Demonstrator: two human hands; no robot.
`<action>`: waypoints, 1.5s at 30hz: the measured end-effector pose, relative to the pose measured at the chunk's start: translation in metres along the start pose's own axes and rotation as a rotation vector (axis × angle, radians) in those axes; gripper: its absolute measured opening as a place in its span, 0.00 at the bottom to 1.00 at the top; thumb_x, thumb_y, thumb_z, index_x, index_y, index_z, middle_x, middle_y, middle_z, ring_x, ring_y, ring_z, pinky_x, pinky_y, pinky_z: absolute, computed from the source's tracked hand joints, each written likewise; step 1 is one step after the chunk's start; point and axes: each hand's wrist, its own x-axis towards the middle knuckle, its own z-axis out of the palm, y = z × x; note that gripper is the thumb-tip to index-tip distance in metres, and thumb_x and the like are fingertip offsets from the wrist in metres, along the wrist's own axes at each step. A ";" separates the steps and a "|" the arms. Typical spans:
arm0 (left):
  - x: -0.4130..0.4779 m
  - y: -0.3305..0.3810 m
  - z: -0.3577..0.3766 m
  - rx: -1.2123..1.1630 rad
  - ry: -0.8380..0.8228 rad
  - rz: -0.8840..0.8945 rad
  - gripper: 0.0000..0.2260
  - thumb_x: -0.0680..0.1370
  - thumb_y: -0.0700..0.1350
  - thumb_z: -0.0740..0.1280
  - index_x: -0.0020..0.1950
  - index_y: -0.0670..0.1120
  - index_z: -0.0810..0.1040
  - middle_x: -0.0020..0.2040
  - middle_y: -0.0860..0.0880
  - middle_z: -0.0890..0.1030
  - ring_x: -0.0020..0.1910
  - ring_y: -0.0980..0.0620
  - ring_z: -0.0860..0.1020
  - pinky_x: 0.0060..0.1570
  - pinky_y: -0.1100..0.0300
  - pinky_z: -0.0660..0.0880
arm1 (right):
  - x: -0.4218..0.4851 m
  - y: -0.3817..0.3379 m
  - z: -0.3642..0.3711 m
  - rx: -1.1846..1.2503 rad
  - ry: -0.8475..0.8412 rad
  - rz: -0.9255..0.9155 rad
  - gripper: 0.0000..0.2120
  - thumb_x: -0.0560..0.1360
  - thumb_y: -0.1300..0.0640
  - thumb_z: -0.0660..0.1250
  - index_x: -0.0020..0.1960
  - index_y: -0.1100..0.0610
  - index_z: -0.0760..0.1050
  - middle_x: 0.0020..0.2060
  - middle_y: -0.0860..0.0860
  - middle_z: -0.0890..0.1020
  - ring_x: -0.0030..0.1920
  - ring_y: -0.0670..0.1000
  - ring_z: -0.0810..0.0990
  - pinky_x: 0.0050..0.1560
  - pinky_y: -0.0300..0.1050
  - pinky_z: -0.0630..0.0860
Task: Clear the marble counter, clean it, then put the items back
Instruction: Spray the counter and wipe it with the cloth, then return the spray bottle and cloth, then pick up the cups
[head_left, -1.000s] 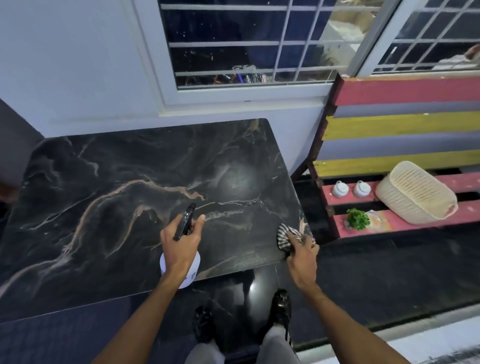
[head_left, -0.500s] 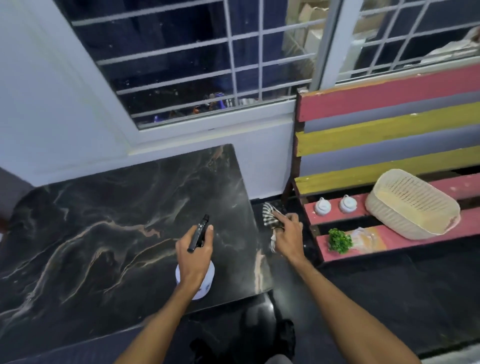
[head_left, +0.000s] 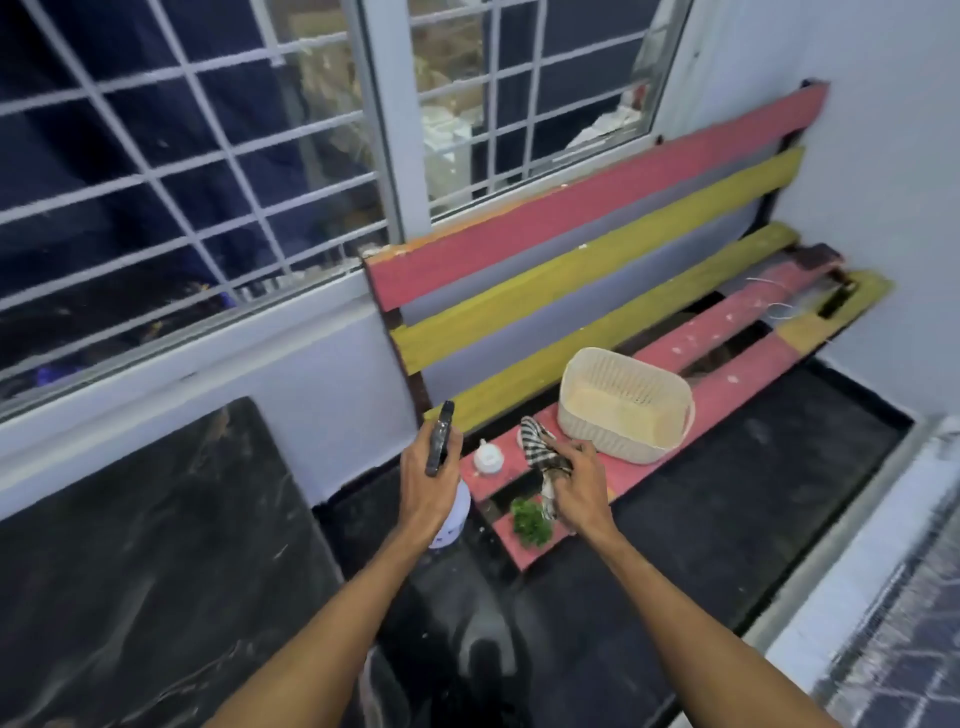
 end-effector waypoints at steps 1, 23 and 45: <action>0.009 0.003 0.013 0.004 -0.033 0.023 0.11 0.84 0.53 0.66 0.42 0.55 0.72 0.31 0.57 0.72 0.33 0.51 0.73 0.38 0.46 0.76 | 0.009 0.005 -0.010 0.007 0.028 0.027 0.25 0.73 0.69 0.64 0.67 0.51 0.78 0.53 0.50 0.73 0.58 0.52 0.75 0.62 0.40 0.69; 0.239 -0.108 0.421 -0.042 -0.448 -0.025 0.10 0.83 0.50 0.69 0.55 0.45 0.72 0.44 0.47 0.78 0.43 0.50 0.81 0.51 0.47 0.78 | 0.319 0.313 -0.041 -0.260 -0.029 0.257 0.22 0.69 0.62 0.65 0.61 0.53 0.82 0.55 0.56 0.81 0.55 0.58 0.79 0.62 0.50 0.74; 0.194 -0.114 0.261 0.242 -0.109 -0.122 0.15 0.82 0.35 0.67 0.68 0.43 0.79 0.62 0.50 0.83 0.55 0.52 0.82 0.56 0.58 0.81 | 0.217 0.154 -0.022 -0.103 0.198 -0.121 0.09 0.77 0.68 0.62 0.54 0.60 0.78 0.53 0.55 0.76 0.53 0.54 0.74 0.49 0.41 0.66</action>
